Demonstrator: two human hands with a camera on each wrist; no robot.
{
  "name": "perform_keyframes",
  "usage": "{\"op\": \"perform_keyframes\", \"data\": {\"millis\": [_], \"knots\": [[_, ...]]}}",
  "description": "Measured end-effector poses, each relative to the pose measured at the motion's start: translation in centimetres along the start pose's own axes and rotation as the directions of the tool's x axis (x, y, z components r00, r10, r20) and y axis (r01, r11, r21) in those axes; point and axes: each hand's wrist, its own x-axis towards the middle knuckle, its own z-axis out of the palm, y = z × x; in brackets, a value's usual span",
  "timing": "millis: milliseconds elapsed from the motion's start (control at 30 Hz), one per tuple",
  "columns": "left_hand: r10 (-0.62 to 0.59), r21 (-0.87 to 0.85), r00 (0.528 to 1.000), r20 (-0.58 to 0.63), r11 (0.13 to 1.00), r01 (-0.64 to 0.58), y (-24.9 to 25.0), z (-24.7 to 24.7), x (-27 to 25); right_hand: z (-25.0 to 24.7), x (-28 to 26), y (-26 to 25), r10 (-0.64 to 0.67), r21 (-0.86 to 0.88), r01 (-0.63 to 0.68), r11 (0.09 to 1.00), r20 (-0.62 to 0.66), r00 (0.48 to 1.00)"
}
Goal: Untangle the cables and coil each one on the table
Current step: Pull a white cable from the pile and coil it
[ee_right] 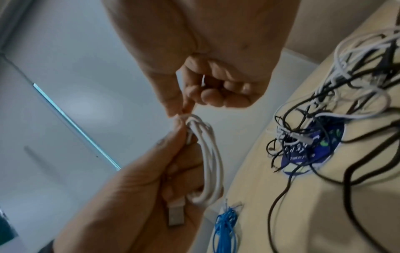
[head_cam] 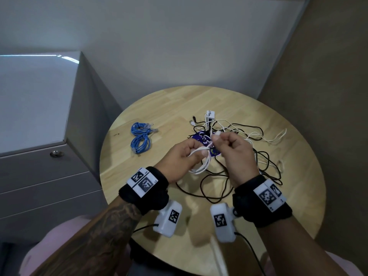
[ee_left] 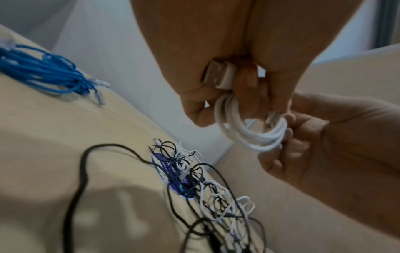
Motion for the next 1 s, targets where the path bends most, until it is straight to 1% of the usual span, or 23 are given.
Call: {"op": "perform_keyframes", "data": {"millis": [67, 100, 167, 233, 300, 333, 367, 400, 433, 500, 533, 600, 667, 700, 733, 767, 800, 867, 933, 967, 1000], "knots": [[-0.035, -0.107, 0.998, 0.043, 0.993, 0.039, 0.0, 0.6, -0.2, -0.5, 0.5, -0.2, -0.038, 0.009, 0.040, 0.999, -0.125, 0.991], [-0.044, -0.130, 0.997, 0.058, 0.990, 0.051, 0.0, 0.9, -0.2, -0.7, 0.7, -0.4, -0.058, -0.008, 0.058, 0.998, -0.149, 0.987], [-0.043, -0.157, 0.997, 0.061, 0.986, 0.052, -0.2, 1.3, -0.4, -0.9, 0.9, -0.4, -0.067, -0.020, 0.065, 0.998, -0.152, 0.986], [-0.024, -0.165, 1.000, 0.015, 0.986, 0.026, -0.5, 1.4, -0.2, -0.7, 1.0, -0.2, -0.052, -0.010, 0.051, 0.999, -0.163, 0.985], [-0.010, -0.165, 0.999, -0.048, 0.986, 0.002, -0.7, 1.4, 0.0, -0.3, 0.8, 0.0, -0.011, 0.055, 0.020, 0.998, -0.158, 0.987], [-0.003, -0.166, 0.997, -0.072, 0.986, -0.009, -0.9, 1.3, 0.1, -0.2, 0.7, 0.1, 0.022, 0.100, -0.010, 0.995, -0.123, 0.992], [-0.001, -0.172, 0.995, -0.096, 0.985, -0.015, -1.0, 1.1, 0.1, -0.2, 0.6, 0.3, 0.064, 0.130, -0.056, 0.990, -0.056, 0.996], [-0.006, -0.187, 0.993, -0.119, 0.982, -0.016, -1.0, 1.0, 0.0, -0.2, 0.3, 0.6, 0.100, 0.120, -0.103, 0.987, 0.033, 0.994], [-0.017, -0.204, 0.989, -0.144, 0.979, -0.013, -1.1, 0.7, 0.0, -0.3, 0.1, 0.9, 0.128, 0.061, -0.138, 0.989, 0.135, 0.983], [-0.026, -0.214, 0.981, -0.190, 0.977, -0.016, -0.8, -0.1, -0.1, -0.3, -0.4, 1.5, 0.152, -0.111, -0.124, 0.986, 0.306, 0.940], [-0.016, -0.185, 0.979, -0.204, 0.983, -0.023, -0.7, -0.5, -0.1, -0.1, -0.4, 1.8, 0.145, -0.163, -0.094, 0.982, 0.336, 0.931], [0.003, -0.079, 0.980, -0.197, 0.997, -0.018, -0.3, -1.6, -0.2, 0.4, -0.5, 1.9, 0.123, -0.190, -0.064, 0.980, 0.318, 0.940], [-0.004, 0.027, 0.982, -0.191, 1.000, 0.009, -0.3, -3.0, -0.3, 1.0, -0.5, 2.0, 0.149, -0.188, -0.091, 0.978, 0.324, 0.934], [-0.016, 0.071, 0.975, -0.222, 0.997, 0.032, -0.3, -4.0, -0.4, 1.2, -0.6, 2.0, 0.171, -0.208, -0.102, 0.973, 0.349, 0.921], [-0.030, 0.105, 0.958, -0.285, 0.993, 0.062, -0.2, -5.3, -0.5, 1.2, -0.6, 2.2, 0.192, -0.250, -0.101, 0.963, 0.372, 0.908], [-0.038, 0.141, 0.929, -0.369, 0.985, 0.097, -0.4, -7.1, -0.5, 1.1, -0.7, 2.4, 0.207, -0.306, -0.088, 0.948, 0.382, 0.901], [-0.031, 0.193, 0.885, -0.465, 0.972, 0.135, -0.9, -9.2, -0.3, 1.0, -0.7, 2.7, 0.214, -0.367, -0.065, 0.928, 0.383, 0.899], [-0.003, 0.284, 0.774, -0.633, 0.929, 0.236, -2.0, -13.5, 0.1, 0.6, -0.7, 3.1, 0.212, -0.445, -0.020, 0.895, 0.385, 0.898], [-0.056, 0.235, 0.643, -0.764, 0.904, 0.358, -3.3, -16.9, 0.8, 0.3, -0.7, 3.3, 0.214, -0.486, 0.005, 0.874, 0.393, 0.894], [-0.095, 0.191, 0.574, -0.813, 0.889, 0.417, -3.9, -18.1, 1.1, 0.1, -0.6, 3.5, 0.215, -0.524, 0.025, 0.852, 0.392, 0.895], [-0.128, 0.158, 0.518, -0.846, 0.867, 0.473, -4.5, -19.0, 1.4, -0.1, -0.5, 3.8, 0.214, -0.571, 0.049, 0.820, 0.385, 0.898]]}}
